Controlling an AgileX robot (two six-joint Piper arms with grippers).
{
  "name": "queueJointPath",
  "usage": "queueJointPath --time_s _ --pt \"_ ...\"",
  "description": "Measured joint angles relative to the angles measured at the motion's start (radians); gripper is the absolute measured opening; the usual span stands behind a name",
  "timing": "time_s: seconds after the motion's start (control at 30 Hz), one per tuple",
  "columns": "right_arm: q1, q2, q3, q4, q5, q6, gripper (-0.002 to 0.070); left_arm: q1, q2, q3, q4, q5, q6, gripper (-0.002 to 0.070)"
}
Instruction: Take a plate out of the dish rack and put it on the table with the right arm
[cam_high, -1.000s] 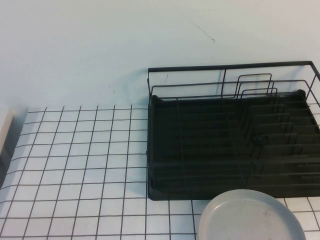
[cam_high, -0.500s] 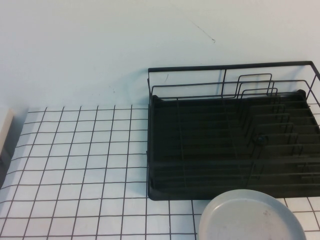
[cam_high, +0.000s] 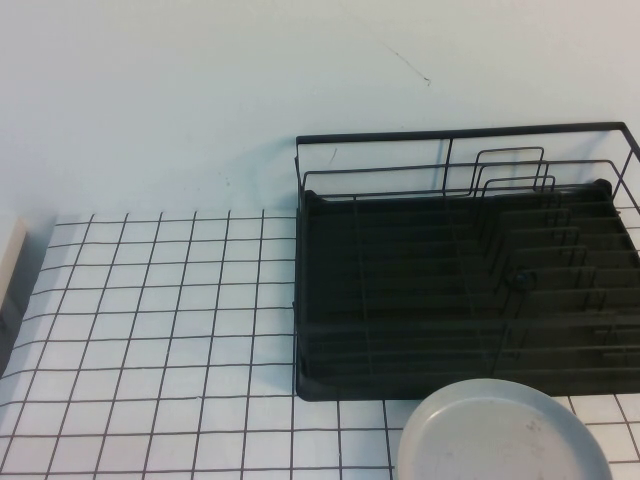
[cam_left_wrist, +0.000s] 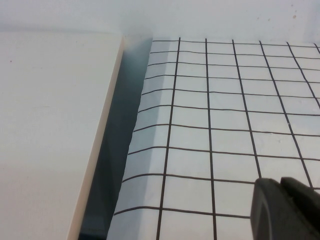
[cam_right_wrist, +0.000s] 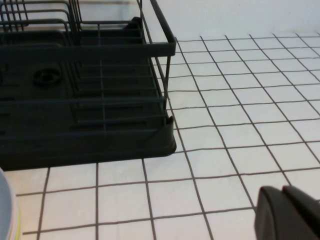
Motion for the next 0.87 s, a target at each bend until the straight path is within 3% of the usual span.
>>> queueJointPath --time_s 0.87 --pt "-0.034 0.000 0.000 -0.002 0.002 0.002 0.0000 0.000 0.000 0.000 0.000 0.000 0.000 -0.0003"
